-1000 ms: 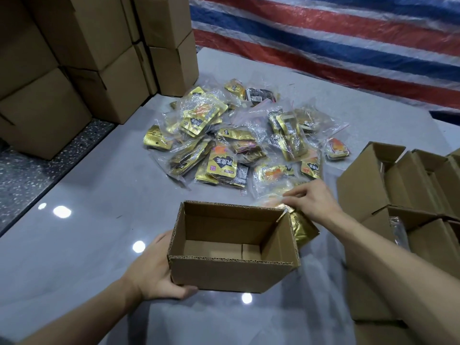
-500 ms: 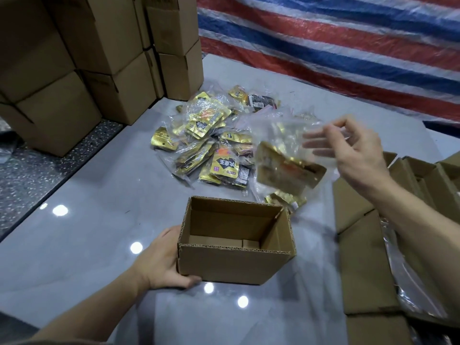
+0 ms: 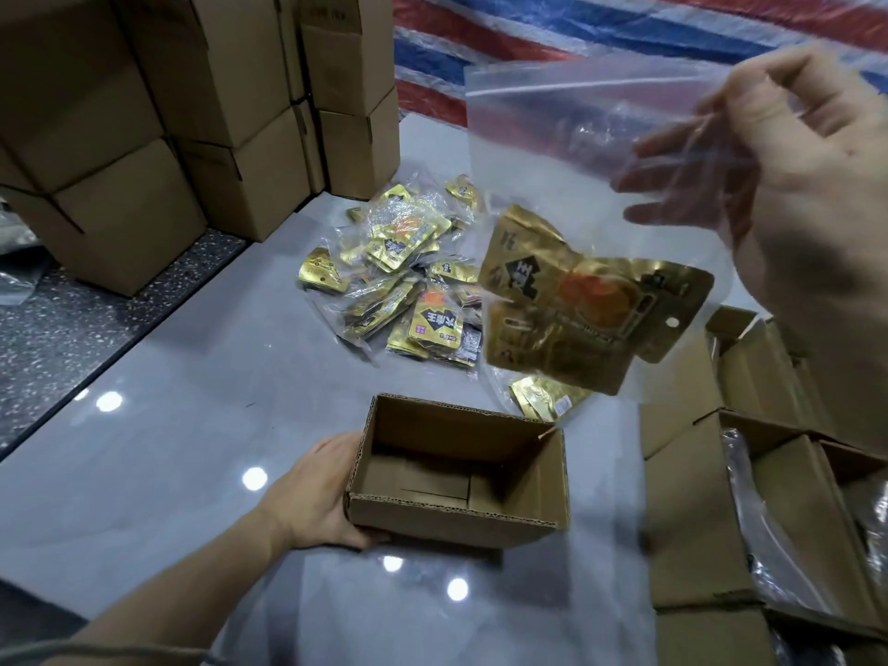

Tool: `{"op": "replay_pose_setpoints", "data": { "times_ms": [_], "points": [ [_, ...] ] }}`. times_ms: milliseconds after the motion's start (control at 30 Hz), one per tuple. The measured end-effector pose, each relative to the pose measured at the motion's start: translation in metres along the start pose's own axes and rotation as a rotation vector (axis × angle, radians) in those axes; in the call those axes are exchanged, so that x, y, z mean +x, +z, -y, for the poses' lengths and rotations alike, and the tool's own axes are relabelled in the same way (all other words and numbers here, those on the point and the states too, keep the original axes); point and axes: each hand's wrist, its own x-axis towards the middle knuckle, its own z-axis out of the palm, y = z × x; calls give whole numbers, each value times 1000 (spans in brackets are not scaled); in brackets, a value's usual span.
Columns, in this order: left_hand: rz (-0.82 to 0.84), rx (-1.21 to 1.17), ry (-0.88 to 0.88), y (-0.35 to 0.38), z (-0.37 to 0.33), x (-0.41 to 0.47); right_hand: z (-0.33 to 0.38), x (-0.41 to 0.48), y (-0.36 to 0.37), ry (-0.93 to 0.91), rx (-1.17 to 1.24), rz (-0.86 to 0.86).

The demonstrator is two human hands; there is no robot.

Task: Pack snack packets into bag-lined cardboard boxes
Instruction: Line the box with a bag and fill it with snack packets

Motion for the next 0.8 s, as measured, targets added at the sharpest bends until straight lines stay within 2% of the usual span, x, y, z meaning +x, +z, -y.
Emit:
{"op": "replay_pose_setpoints", "data": {
  "times_ms": [233,400,633,800],
  "points": [
    [34,3,-30,1,-1,0,22,-19,23,32,130,62],
    [23,40,-25,5,6,-1,30,-41,48,120,245,70],
    [31,49,8,5,8,1,14,-54,62,281,365,91],
    [15,6,22,2,3,1,-4,-61,70,308,375,141]
  ]
}}
